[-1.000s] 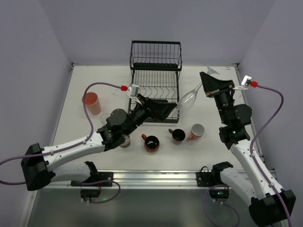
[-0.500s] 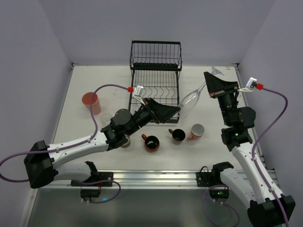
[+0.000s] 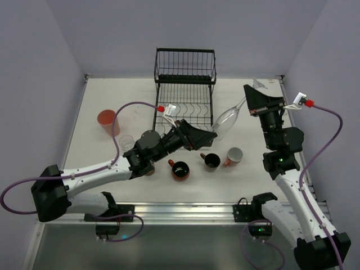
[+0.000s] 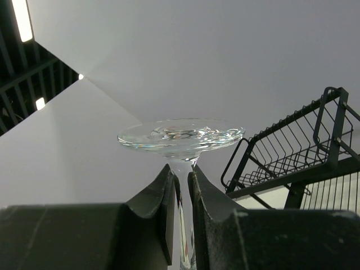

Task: Unload the cups from the dish rack

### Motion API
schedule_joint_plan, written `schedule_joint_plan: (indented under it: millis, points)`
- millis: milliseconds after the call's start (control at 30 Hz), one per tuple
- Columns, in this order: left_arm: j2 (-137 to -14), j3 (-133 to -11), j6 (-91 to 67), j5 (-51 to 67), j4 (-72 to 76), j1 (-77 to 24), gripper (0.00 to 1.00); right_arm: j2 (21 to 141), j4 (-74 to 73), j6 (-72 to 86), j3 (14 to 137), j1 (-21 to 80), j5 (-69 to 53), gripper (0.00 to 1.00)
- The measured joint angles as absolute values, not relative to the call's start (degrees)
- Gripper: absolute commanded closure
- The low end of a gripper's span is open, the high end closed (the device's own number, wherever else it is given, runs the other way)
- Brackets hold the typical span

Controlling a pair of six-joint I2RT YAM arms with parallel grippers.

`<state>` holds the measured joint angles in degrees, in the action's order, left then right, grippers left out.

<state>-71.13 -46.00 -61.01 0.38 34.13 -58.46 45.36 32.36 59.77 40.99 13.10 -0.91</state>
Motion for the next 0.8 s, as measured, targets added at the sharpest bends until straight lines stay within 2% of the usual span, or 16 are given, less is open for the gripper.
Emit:
schedule_joint_plan:
  millis: [433, 567, 667, 800]
  points:
    - [-71.50, -46.00, -61.76, 2.98, 36.25, -59.29, 0.21, 45.50, 34.33, 60.10, 39.79, 13.10, 0.45, 1.00]
    - [-74.30, -46.04, -62.65, 4.60, 40.42, -59.29, 0.34, 45.67, 35.46, 60.64, 38.46, 12.95, 0.78, 1.00]
    - [-76.69, -46.04, -63.11, 4.91, 42.30, -59.29, 0.48, 45.58, 36.25, 60.71, 37.54, 12.67, 1.28, 1.00]
    - [-77.97, -46.04, -62.92, 4.62, 44.23, -59.46, 0.56, 44.45, 37.23, 61.63, 36.32, 12.47, 3.14, 1.00]
